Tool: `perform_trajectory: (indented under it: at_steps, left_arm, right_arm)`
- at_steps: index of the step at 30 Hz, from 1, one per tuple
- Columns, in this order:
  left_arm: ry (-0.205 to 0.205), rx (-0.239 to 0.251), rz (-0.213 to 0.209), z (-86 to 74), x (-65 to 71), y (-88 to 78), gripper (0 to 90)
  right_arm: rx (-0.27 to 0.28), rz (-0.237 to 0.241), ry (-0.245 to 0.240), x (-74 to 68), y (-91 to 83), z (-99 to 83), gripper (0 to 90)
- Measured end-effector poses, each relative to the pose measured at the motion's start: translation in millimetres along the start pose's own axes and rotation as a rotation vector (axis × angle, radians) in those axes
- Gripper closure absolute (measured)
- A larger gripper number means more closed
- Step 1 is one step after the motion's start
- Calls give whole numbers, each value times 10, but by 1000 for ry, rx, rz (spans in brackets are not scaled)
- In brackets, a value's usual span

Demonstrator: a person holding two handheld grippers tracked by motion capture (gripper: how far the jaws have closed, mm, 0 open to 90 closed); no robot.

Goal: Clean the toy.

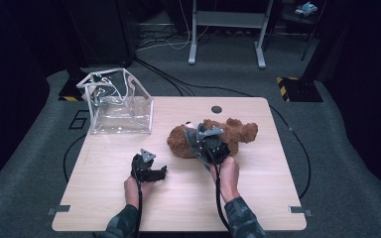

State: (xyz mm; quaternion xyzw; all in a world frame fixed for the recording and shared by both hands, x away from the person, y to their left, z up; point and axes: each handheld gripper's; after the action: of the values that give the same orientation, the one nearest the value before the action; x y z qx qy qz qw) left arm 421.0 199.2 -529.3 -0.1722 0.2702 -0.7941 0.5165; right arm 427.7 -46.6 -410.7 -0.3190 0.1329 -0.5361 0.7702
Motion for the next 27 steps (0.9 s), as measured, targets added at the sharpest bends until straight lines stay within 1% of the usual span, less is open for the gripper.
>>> perform_trajectory:
  at_steps: [1,2,3,4,6,8,9,10,11,13,14,15,16,17,19,21,22,24,25,26,27]
  left_arm:
    - [0,0,0,0,0,0,177]
    - [-1,0,0,0,0,0,177]
    - [-1,1,0,0,1,0,177]
    - [-1,1,0,0,1,0,177]
    - [-2,1,0,-1,1,0,177]
    - [-1,1,0,-1,1,0,177]
    - [-1,1,0,-1,1,0,177]
    - [-2,1,0,-1,1,0,177]
    - [-2,1,0,-1,1,0,177]
    - [-1,1,0,-1,1,0,177]
    - [-1,1,0,-1,1,0,177]
    - [-1,0,0,-1,1,0,177]
    - [-1,0,0,-1,1,0,177]
    - [-1,1,0,-1,1,0,177]
    - [-1,1,0,-1,1,0,177]
    - [-1,0,-1,-1,2,-1,177]
    - [-1,0,-1,-1,1,-1,177]
    - [-1,1,-2,-1,1,0,177]
    - [-2,1,-2,-1,2,0,176]
    - [-2,2,-3,-2,1,1,176]
    - [-2,2,-3,-2,1,1,176]
  right_arm:
    - [7,-4,14,35,-20,-12,751]
    - [18,-15,32,121,-73,-30,749]
    - [26,-18,36,153,-94,-38,749]
    - [26,-18,36,153,-94,-38,749]
    - [44,-28,42,233,-153,-60,749]
    - [52,-43,64,299,-214,-86,748]
    - [58,-33,73,346,-249,-131,748]
    - [58,-33,73,346,-249,-131,748]
    - [51,-21,78,347,-251,-158,747]
    - [41,20,75,333,-236,-231,747]
    - [20,28,65,318,-220,-267,746]
    - [2,55,71,295,-176,-358,746]
    - [-15,58,71,293,-150,-405,746]
    - [-15,58,71,293,-150,-405,746]
    - [-42,64,78,300,-110,-504,746]
    - [-56,57,73,333,-85,-593,746]
    - [-66,52,86,367,-87,-639,745]
    - [-68,42,104,444,-90,-700,746]
    - [-80,23,123,545,-114,-760,745]
    - [-80,23,123,545,-114,-760,745]
    - [-79,10,134,603,-128,-790,745]
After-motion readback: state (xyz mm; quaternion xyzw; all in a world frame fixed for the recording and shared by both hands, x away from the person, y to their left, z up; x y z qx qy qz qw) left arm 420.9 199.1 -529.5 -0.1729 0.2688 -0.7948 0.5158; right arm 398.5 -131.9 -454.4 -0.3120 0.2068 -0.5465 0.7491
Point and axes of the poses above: each handheld gripper's, and its own axes: y roughly forward along the jaws, z roughly out of its top, x roughly to its right, and after that the axes turned 4 degrees about x, right-handed
